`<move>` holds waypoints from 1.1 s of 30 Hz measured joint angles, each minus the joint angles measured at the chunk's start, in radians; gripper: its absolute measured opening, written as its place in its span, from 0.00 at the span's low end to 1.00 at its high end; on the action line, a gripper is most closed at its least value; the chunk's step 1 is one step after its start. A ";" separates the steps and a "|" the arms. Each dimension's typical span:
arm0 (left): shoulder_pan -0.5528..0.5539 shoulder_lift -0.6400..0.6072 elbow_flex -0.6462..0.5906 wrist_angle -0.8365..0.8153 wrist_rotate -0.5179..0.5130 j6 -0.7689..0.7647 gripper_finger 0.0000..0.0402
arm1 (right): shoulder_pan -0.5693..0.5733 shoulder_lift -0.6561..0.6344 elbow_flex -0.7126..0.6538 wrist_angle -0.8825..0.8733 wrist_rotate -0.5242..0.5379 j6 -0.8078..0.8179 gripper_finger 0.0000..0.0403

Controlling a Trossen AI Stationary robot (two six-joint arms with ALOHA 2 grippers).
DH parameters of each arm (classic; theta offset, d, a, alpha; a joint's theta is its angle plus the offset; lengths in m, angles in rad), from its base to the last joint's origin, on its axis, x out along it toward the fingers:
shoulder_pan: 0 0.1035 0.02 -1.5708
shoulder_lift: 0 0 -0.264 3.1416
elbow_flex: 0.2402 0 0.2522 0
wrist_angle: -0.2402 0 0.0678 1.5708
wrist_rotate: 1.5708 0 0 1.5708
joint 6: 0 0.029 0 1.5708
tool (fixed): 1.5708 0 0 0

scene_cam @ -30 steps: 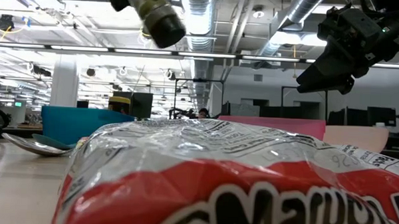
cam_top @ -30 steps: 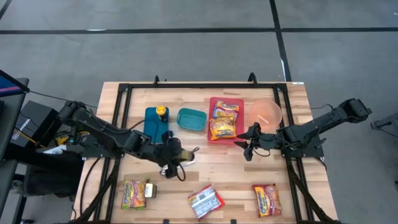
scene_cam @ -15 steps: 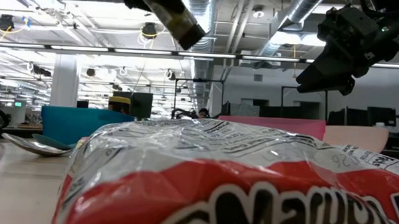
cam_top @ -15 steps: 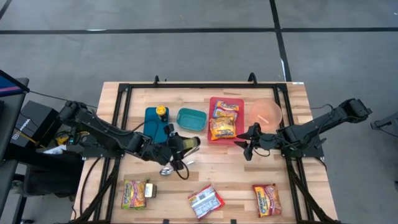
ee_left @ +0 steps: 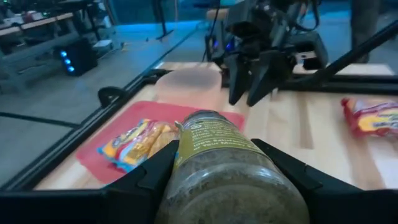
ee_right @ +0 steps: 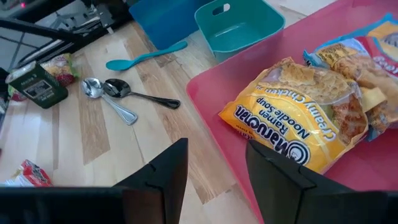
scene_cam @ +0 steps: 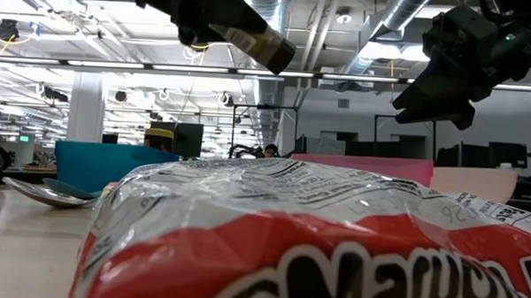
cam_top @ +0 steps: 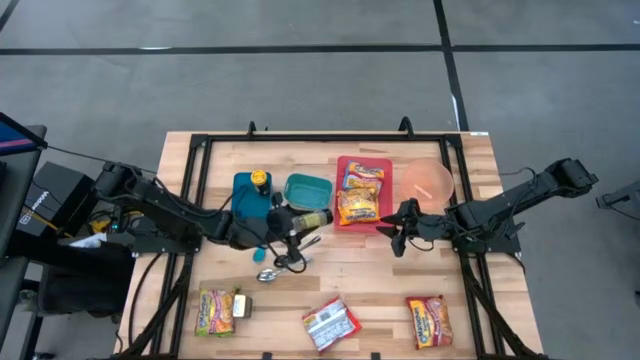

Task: Pick & Place Food Item
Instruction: Put the green seasoning bottle into the blue bin

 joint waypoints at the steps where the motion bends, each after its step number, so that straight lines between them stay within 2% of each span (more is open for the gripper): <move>1: 0.004 0.000 -0.018 0.041 0.006 0.010 0.43 | 0.000 0.000 0.000 0.000 0.000 0.014 0.39; 7: 0.031 0.000 -0.126 0.278 0.065 0.043 0.44 | -0.015 0.000 0.000 0.022 -0.008 0.120 0.39; 14: 0.075 0.000 -0.211 0.490 0.213 0.044 0.44 | -0.136 0.000 0.000 0.126 -0.151 0.132 0.39; 18: 0.090 0.000 -0.218 0.508 0.246 0.085 0.43 | -0.216 0.000 0.000 0.200 -0.174 0.077 0.39; 21: 0.100 0.000 -0.219 0.510 0.274 0.121 0.43 | -0.263 0.000 0.000 0.269 -0.214 0.099 0.39; 26: 0.123 0.000 -0.219 0.529 0.340 0.148 0.44 | -0.310 0.000 0.000 0.339 -0.331 0.101 0.36; 30: 0.145 0.000 -0.219 0.547 0.374 0.148 0.44 | -0.340 0.000 0.001 0.363 -0.471 0.244 0.32; 33: 0.156 0.000 -0.218 0.557 0.377 0.153 0.44 | -0.354 0.000 0.001 0.363 -0.488 0.261 0.30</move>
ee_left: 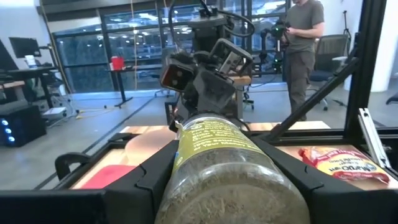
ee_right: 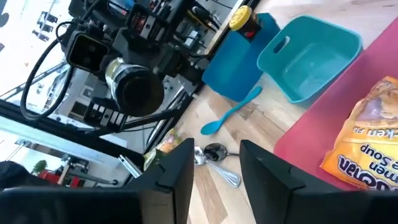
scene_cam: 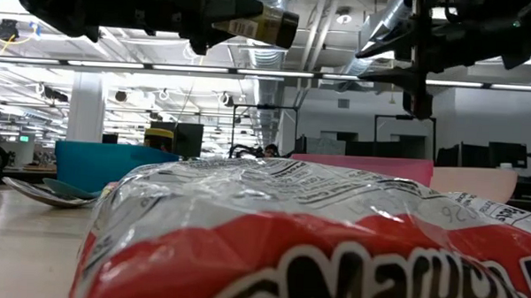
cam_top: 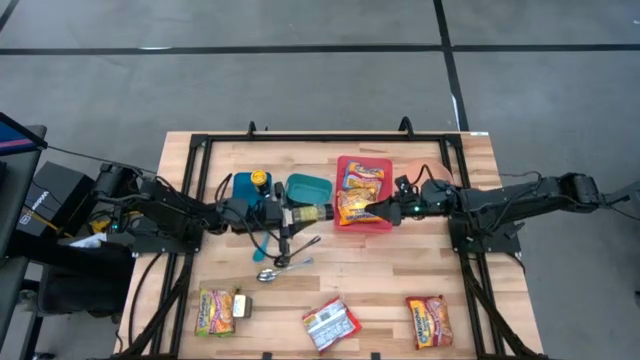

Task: Pick & Place Food Item
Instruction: Put the green seasoning bottle into the blue bin

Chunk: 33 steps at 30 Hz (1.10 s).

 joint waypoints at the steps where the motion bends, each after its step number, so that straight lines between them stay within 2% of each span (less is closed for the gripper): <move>1: 0.000 0.000 0.000 0.007 0.000 0.006 0.44 | -0.005 0.000 0.000 -0.001 0.000 0.008 0.30; 10: 0.000 0.000 0.000 0.028 0.003 0.014 0.44 | -0.016 0.000 0.000 0.137 -0.060 0.102 0.30; 20: 0.000 0.000 0.000 0.072 0.022 0.024 0.44 | -0.034 0.000 0.000 0.215 -0.090 0.103 0.32; 23: 0.000 0.000 0.000 0.074 0.023 0.025 0.44 | -0.041 0.000 0.000 0.225 -0.090 0.099 0.37; 27: 0.000 0.000 0.000 0.074 0.023 0.028 0.44 | -0.045 0.033 0.000 0.247 -0.090 0.118 0.49; 30: 0.000 0.000 0.000 0.074 0.023 0.028 0.44 | -0.037 0.106 -0.001 0.319 -0.092 0.171 0.59; 33: 0.000 0.000 0.000 0.073 0.034 0.041 0.44 | -0.030 0.231 -0.001 0.453 -0.105 0.191 0.65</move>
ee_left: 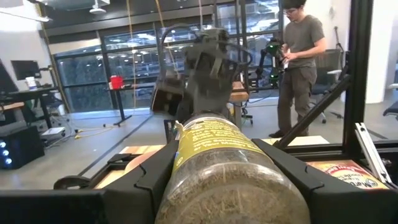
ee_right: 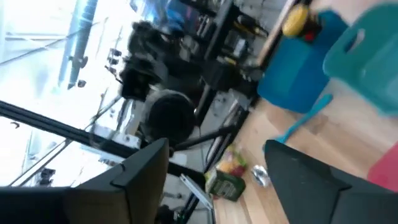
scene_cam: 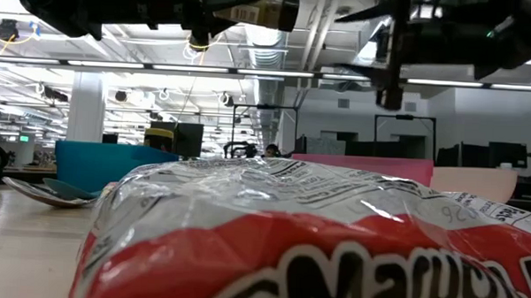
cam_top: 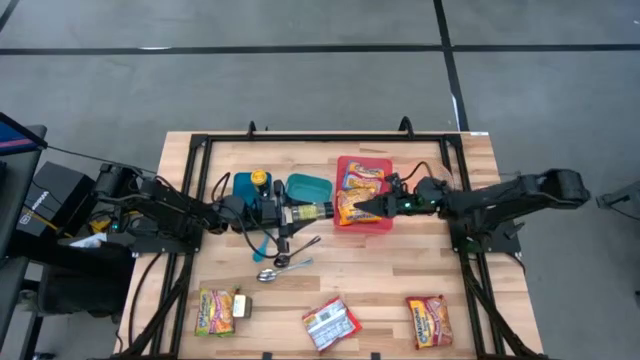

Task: Pick & Place Food Item
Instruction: Put the green seasoning bottle into the blue bin

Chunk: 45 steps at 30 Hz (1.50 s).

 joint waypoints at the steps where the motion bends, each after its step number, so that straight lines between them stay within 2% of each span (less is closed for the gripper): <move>1: 0.000 0.000 0.000 0.000 0.007 0.002 0.44 | 0.000 0.043 -0.001 0.068 -0.020 0.011 0.66; 4: 0.000 0.000 0.000 0.000 0.014 0.002 0.44 | -0.006 0.161 0.001 0.294 -0.069 0.043 0.67; 8: 0.000 0.000 0.000 -0.013 0.014 0.005 0.44 | -0.011 0.292 0.011 0.498 -0.099 0.093 0.67; 11: 0.000 0.000 0.000 -0.013 0.014 0.006 0.45 | -0.011 0.370 0.050 0.522 -0.115 0.132 0.67; 17: 0.000 0.000 0.000 -0.021 0.015 0.005 0.45 | -0.020 0.472 0.139 0.553 -0.222 0.118 0.67; 19: -0.003 -0.002 0.000 -0.023 0.013 0.006 0.45 | -0.030 0.487 0.155 0.564 -0.270 0.128 0.67; 23: -0.010 -0.002 0.000 -0.029 0.010 0.006 0.45 | -0.042 0.489 0.157 0.567 -0.287 0.125 0.67; 45: -0.010 0.002 0.001 -0.038 0.013 0.005 0.45 | -0.009 0.462 0.195 0.507 -0.226 0.167 0.67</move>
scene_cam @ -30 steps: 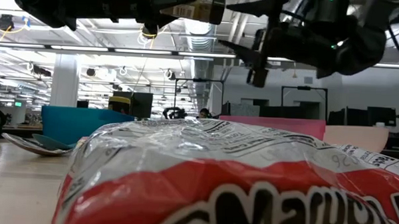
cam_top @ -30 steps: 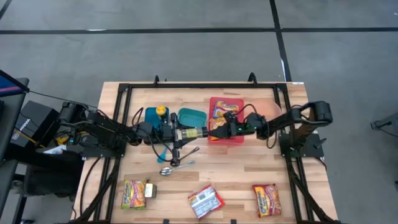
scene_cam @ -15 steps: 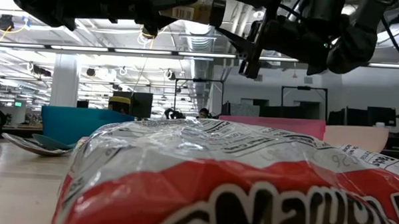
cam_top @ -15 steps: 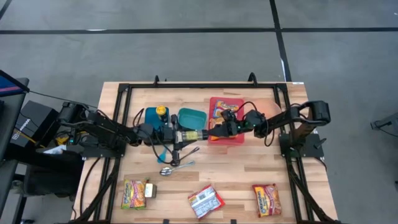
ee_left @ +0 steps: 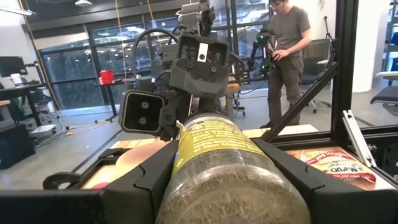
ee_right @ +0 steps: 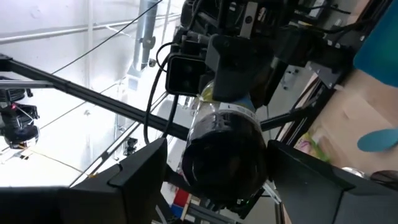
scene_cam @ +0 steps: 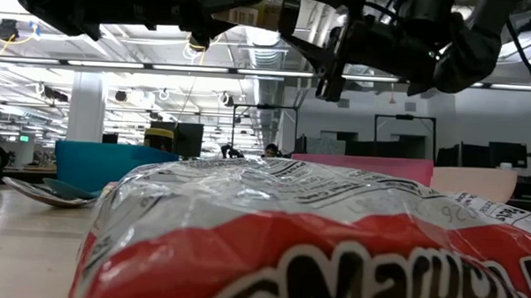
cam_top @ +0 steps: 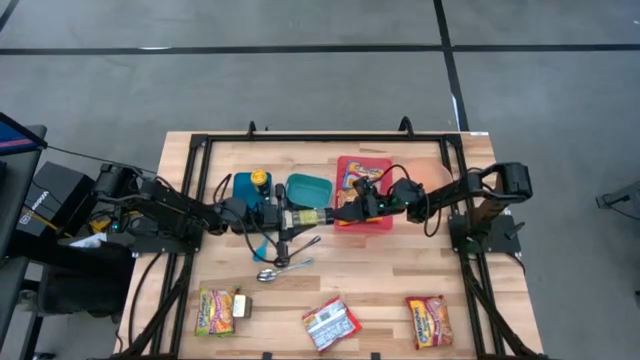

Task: Pick & Place Food Item
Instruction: Put the green seasoning bottle into the blue bin

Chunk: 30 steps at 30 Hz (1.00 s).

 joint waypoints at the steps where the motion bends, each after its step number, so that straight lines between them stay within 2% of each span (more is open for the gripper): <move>1: 0.000 0.000 0.000 0.001 0.000 0.000 0.45 | 0.003 0.000 0.011 -0.013 0.000 0.000 0.67; 10: 0.000 -0.001 0.000 -0.008 -0.003 0.000 0.45 | 0.022 0.000 0.147 -0.294 0.010 -0.076 0.67; 30: 0.000 -0.002 0.000 -0.024 -0.002 -0.001 0.45 | 0.042 0.001 0.158 -0.291 0.064 -0.100 0.66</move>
